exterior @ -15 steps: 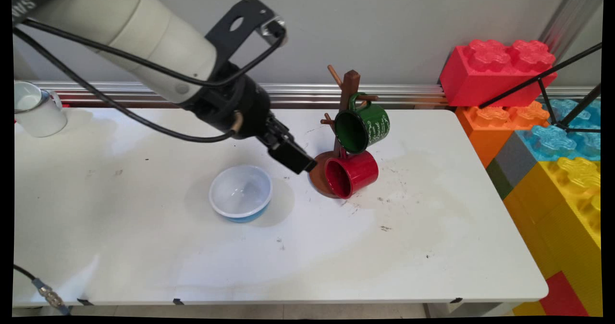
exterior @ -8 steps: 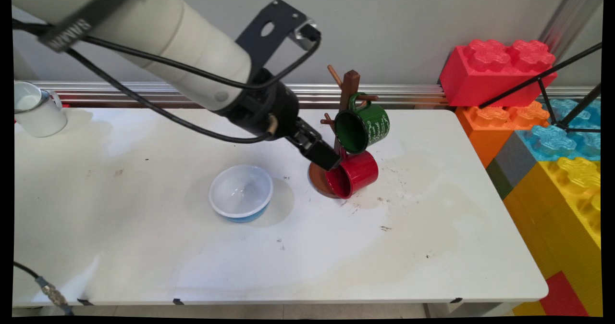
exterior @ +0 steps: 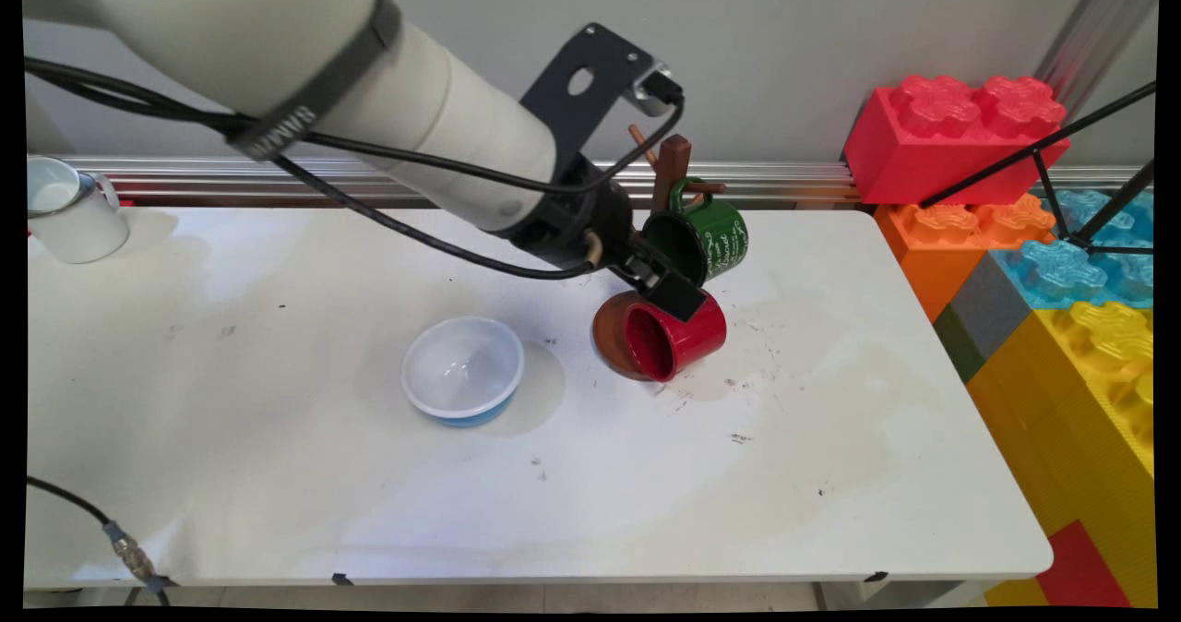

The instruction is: Pick up the green mug from the rack, then place the picked object on the table

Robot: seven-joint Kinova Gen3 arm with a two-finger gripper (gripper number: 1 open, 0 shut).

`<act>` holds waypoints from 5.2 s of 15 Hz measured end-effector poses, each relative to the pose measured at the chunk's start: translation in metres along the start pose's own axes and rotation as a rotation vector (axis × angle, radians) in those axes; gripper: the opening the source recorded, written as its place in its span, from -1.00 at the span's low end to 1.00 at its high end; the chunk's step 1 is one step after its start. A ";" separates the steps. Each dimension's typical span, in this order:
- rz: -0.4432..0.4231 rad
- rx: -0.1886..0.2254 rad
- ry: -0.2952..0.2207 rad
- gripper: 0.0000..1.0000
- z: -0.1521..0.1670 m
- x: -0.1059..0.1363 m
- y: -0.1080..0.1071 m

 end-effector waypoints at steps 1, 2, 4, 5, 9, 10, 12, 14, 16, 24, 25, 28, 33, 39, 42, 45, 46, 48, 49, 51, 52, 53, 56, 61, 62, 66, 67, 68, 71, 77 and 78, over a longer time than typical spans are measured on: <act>-0.001 0.004 0.006 1.00 0.006 0.001 0.000; -0.002 0.007 0.012 1.00 0.010 0.002 0.001; -0.004 0.010 0.021 1.00 0.018 0.003 0.002; -0.004 0.011 0.024 1.00 0.021 0.003 0.002; -0.016 0.011 0.040 1.00 0.036 0.002 0.004; -0.020 0.009 0.044 1.00 0.041 0.001 0.005; -0.027 0.006 0.052 1.00 0.048 -0.001 0.006; -0.033 0.003 0.060 1.00 0.055 -0.002 0.006; -0.037 0.000 0.072 1.00 0.062 -0.003 0.006; -0.037 -0.003 0.116 1.00 0.078 -0.002 0.007; -0.038 -0.002 0.121 1.00 0.079 -0.002 0.007; -0.039 0.000 0.132 1.00 0.081 -0.002 0.006; -0.045 0.011 0.141 -1.00 0.082 -0.002 0.004; -0.052 0.025 0.136 -1.00 0.080 -0.006 0.000; -0.056 0.027 0.128 -1.00 0.076 -0.011 -0.001; -0.058 0.023 0.125 -1.00 0.072 -0.014 -0.002; -0.059 0.022 0.125 -1.00 0.071 -0.015 -0.002; -0.060 0.018 0.127 -1.00 0.068 -0.015 -0.003; -0.061 0.014 0.128 -1.00 0.067 -0.015 -0.003; -0.061 0.007 0.133 -1.00 0.064 -0.015 -0.002; -0.060 0.002 0.136 -1.00 0.062 -0.014 -0.001; -0.059 -0.004 0.139 -1.00 0.061 -0.013 0.000; -0.058 -0.022 0.148 -1.00 0.056 -0.010 0.005; -0.055 -0.053 0.163 -1.00 0.046 -0.005 0.014; -0.055 -0.059 0.166 -1.00 0.044 -0.003 0.016; -0.049 -0.080 0.177 -1.00 0.038 0.002 0.022; -0.045 -0.089 0.181 -1.00 0.035 0.003 0.025; -0.041 -0.097 0.184 -1.00 0.033 0.005 0.027; -0.031 -0.117 0.185 -1.00 0.025 0.007 0.032; -0.005 -0.141 0.149 -1.00 0.006 0.007 0.029; 0.000 -0.143 0.142 -1.00 0.004 0.007 0.028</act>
